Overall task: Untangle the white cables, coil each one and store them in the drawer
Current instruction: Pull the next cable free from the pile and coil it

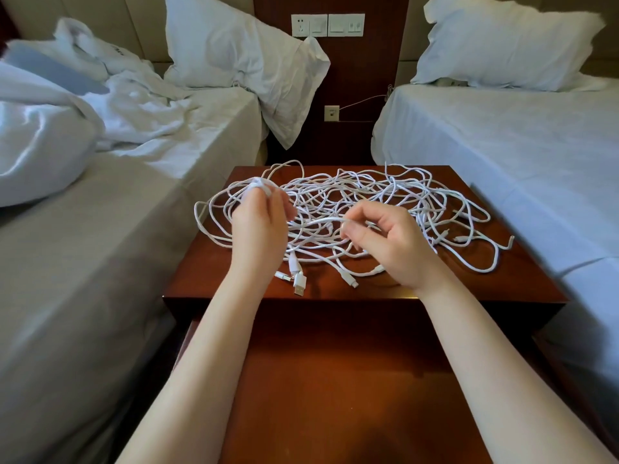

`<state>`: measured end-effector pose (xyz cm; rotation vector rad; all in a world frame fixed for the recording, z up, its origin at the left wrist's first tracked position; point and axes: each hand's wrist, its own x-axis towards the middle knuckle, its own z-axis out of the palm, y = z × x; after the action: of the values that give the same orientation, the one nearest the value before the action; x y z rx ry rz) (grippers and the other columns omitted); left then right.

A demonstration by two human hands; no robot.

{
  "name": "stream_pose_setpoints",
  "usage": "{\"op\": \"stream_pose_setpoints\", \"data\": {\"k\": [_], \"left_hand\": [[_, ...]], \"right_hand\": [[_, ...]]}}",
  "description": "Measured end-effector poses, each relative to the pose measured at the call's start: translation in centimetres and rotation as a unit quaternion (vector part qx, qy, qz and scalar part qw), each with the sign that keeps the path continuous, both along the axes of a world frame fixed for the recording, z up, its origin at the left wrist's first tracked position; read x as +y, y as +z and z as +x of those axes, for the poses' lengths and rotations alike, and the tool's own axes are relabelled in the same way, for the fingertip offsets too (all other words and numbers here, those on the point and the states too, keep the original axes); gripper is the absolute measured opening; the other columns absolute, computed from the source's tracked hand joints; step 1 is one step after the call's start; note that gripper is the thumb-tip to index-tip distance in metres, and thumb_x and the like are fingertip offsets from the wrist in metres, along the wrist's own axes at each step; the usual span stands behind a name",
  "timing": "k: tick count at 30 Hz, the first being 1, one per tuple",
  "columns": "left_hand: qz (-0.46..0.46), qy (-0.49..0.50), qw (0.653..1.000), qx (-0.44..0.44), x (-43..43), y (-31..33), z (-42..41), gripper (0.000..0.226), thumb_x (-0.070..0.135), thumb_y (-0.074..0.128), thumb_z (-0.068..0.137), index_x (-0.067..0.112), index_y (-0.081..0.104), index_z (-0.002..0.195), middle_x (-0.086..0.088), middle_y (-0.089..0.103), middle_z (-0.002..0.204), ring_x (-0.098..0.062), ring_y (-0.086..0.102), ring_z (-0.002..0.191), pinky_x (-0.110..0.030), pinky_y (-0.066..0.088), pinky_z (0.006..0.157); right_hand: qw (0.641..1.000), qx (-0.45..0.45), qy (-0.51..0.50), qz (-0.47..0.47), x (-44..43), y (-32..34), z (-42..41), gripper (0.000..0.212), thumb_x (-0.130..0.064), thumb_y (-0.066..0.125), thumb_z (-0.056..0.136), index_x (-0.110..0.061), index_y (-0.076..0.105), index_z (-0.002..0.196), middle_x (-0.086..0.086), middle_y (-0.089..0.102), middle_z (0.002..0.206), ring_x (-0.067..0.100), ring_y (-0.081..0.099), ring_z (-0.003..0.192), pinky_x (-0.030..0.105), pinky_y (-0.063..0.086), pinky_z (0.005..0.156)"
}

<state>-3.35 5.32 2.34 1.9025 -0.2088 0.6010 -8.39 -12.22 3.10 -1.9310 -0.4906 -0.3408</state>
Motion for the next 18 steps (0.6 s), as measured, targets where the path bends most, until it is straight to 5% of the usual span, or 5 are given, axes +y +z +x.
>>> {"op": "stream_pose_setpoints", "data": {"k": [4,7,10,14,18], "left_hand": [[0.107,-0.079,0.99,0.048,-1.3,0.4,-1.0,0.028,0.012,0.036,0.101,0.005,0.052,0.08,-0.001,0.058,0.07,-0.009,0.052,0.057,-0.02,0.045,0.055],[0.029,-0.146,0.986,0.075,-1.9,1.2,-1.8,0.036,0.013,0.04,0.1,0.011,0.039,0.065,0.003,0.04,0.058,-0.009,0.035,0.05,-0.027,0.031,0.048],[-0.017,-0.248,0.955,0.163,-2.0,1.6,-2.4,0.038,0.028,0.039,0.102,0.008,0.05,0.072,0.004,0.037,0.051,-0.008,0.031,0.046,-0.025,0.027,0.048],[-0.018,-0.364,0.905,0.221,-2.3,1.7,-2.9,0.039,0.033,0.039,0.101,0.012,0.048,0.069,0.009,0.034,0.048,-0.009,0.027,0.047,-0.028,0.023,0.05],[-0.016,-0.463,0.856,0.23,-2.5,1.7,-3.3,0.037,0.026,0.042,0.099,0.013,0.045,0.065,0.003,0.033,0.051,-0.014,0.027,0.049,-0.024,0.029,0.05]], "right_hand": [[0.997,-0.009,0.009,0.077,-0.3,0.6,-0.1,0.017,-0.016,0.049,0.096,-0.015,0.06,0.083,0.0,0.058,0.069,0.025,0.06,0.077,0.032,0.052,0.082],[0.992,-0.017,-0.016,0.124,-0.4,0.9,-0.2,0.018,-0.011,0.049,0.1,-0.018,0.058,0.086,-0.012,0.052,0.058,0.007,0.053,0.059,0.023,0.052,0.07],[0.99,-0.054,-0.073,0.103,-0.5,0.9,-0.2,0.014,-0.013,0.052,0.098,-0.019,0.06,0.089,-0.015,0.048,0.057,0.002,0.043,0.052,0.009,0.035,0.053],[0.983,-0.102,-0.125,0.083,-0.7,0.5,0.2,0.009,-0.015,0.058,0.096,-0.018,0.066,0.093,-0.002,0.052,0.064,0.004,0.042,0.056,0.012,0.034,0.053],[0.985,-0.07,-0.136,0.076,-1.0,-0.1,0.7,0.013,-0.019,0.057,0.096,-0.018,0.07,0.099,-0.018,0.062,0.071,-0.002,0.054,0.065,0.01,0.041,0.063]]}}
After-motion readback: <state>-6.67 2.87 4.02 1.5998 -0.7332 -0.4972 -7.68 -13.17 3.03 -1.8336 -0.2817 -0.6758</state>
